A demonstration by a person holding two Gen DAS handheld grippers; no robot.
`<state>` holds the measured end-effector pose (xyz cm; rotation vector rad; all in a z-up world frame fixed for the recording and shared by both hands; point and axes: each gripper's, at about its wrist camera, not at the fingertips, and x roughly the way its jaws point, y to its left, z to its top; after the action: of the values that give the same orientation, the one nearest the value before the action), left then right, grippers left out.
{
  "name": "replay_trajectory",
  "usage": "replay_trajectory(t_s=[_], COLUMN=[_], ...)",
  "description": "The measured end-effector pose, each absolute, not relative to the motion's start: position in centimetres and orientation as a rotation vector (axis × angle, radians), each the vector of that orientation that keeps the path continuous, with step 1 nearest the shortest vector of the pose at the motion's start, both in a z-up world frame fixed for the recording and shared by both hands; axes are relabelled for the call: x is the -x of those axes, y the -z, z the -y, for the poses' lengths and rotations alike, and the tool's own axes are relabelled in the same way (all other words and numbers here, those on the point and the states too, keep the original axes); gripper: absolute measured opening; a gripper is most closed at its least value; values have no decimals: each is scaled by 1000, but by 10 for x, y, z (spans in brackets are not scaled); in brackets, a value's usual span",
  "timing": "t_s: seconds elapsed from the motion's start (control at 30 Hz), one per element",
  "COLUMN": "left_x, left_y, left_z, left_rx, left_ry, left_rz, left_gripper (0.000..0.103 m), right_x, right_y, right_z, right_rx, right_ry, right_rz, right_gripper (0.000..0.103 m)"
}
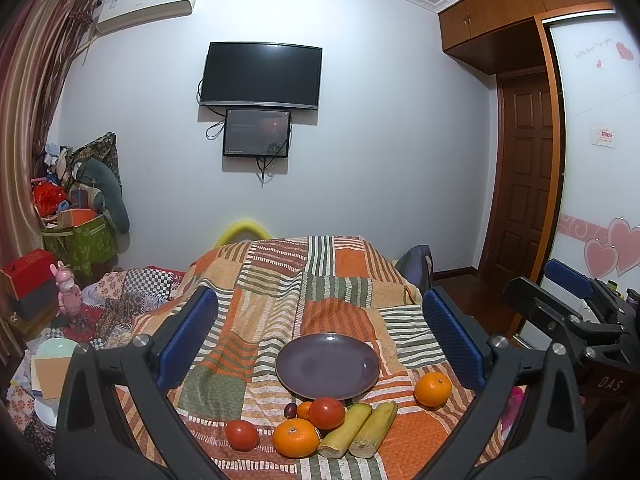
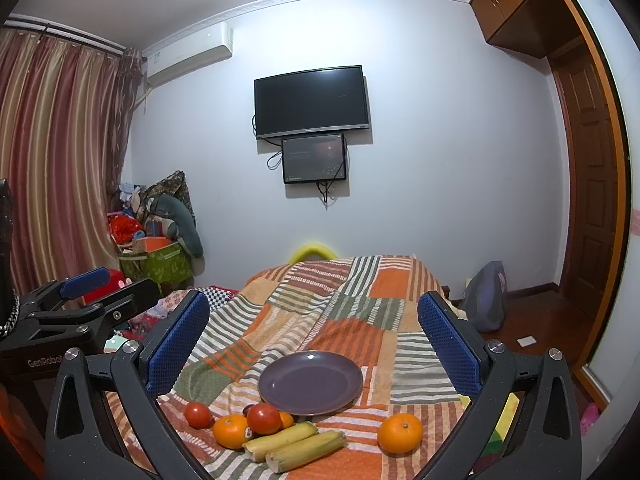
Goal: Organize fruits
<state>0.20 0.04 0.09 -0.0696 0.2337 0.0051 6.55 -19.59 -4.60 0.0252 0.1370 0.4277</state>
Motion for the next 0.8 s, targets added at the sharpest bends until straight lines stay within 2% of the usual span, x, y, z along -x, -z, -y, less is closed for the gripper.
replay_trajectory(t_s=[0.8], left_x=[-3], left_y=[0], left_z=[-2], left_rx=[74], left_ry=[-3], left_rz=[-235], left_gripper=[103], right_x=[-65], right_y=[47], right_z=[195], right_rx=[-23], right_ry=[-428], right_rz=[-135], right_gripper=[103])
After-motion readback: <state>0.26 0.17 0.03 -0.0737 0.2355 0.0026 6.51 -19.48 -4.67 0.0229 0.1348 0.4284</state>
